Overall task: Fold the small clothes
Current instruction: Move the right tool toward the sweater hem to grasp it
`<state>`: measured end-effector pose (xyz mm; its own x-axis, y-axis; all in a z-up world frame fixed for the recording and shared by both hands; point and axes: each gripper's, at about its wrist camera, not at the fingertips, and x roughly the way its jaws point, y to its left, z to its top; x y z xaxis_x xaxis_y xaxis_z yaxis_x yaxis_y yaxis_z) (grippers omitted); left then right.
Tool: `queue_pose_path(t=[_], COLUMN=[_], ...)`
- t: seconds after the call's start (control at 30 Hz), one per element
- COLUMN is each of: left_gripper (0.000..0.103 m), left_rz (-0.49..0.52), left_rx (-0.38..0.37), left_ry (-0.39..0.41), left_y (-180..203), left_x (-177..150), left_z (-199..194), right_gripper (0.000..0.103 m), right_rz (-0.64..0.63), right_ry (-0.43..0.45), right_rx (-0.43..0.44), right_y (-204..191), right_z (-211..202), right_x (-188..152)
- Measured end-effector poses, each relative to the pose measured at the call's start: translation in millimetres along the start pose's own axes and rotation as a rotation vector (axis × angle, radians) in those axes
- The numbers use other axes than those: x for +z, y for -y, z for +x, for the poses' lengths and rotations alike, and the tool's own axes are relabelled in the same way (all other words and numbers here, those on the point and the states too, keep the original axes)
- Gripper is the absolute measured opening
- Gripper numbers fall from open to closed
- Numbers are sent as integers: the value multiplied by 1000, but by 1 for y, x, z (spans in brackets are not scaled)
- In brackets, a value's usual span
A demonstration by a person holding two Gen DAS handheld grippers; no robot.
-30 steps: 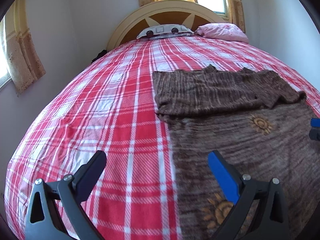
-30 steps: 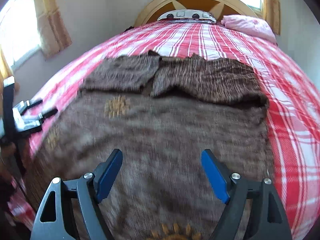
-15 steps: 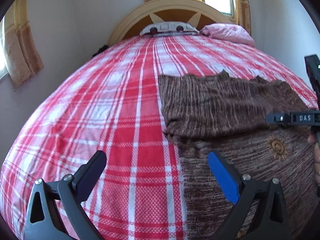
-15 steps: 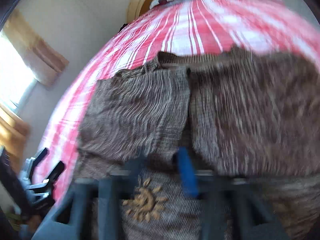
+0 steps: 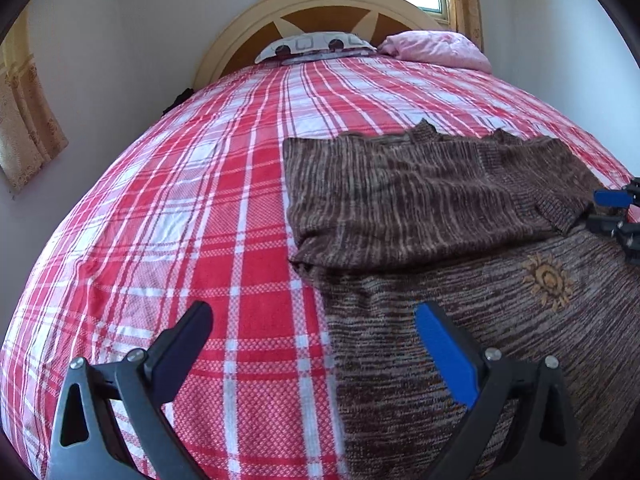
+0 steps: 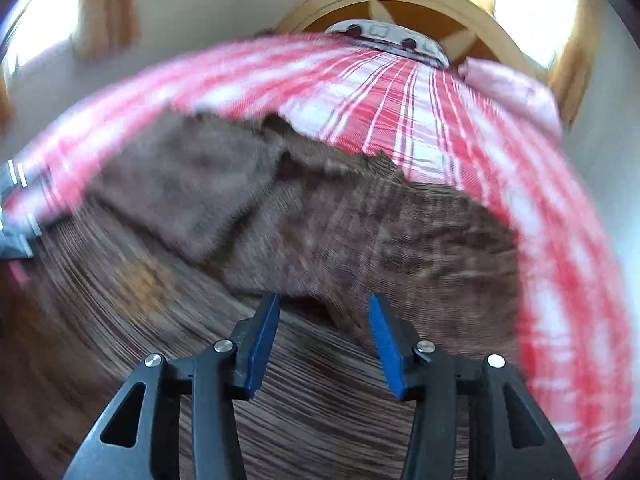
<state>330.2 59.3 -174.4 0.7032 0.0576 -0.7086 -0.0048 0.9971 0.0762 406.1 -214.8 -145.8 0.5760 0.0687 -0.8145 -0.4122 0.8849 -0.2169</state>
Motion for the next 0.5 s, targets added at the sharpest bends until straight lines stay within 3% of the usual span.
queue_pose_path(t=[0.1,0.17,0.23,0.3,0.33,0.37,0.5], left_gripper=[103,103,103,103,103,103,103], left_rz=[-14,-31,-47,-62,-69,-75,-74], left_rx=[-17,-33,-50,-64,-68,-72,-67], left_ry=[-9,-20,-43,-66,-71,-70,-70], left_y=[-3,-7,-10,-12,-13,-14,-12], left_x=[-1,-2,-2,-3,-3,-3,-5], left_z=[1,4,8,12,12,12,11], right_gripper=[48,48,48,43,16,9,9], right_rz=[-180,-251,-297,-321,-306,-273,-177], right_ry=[-6,26,35,39,33,26,4], right_rx=[-101,-190,-217,-205,-175,-126,-85], right_y=[-27,-41,-52,-61,-64,-66,-70], right_z=[9,11,16,20,21,20,25], right_x=[0,7,12,14,17,21,23])
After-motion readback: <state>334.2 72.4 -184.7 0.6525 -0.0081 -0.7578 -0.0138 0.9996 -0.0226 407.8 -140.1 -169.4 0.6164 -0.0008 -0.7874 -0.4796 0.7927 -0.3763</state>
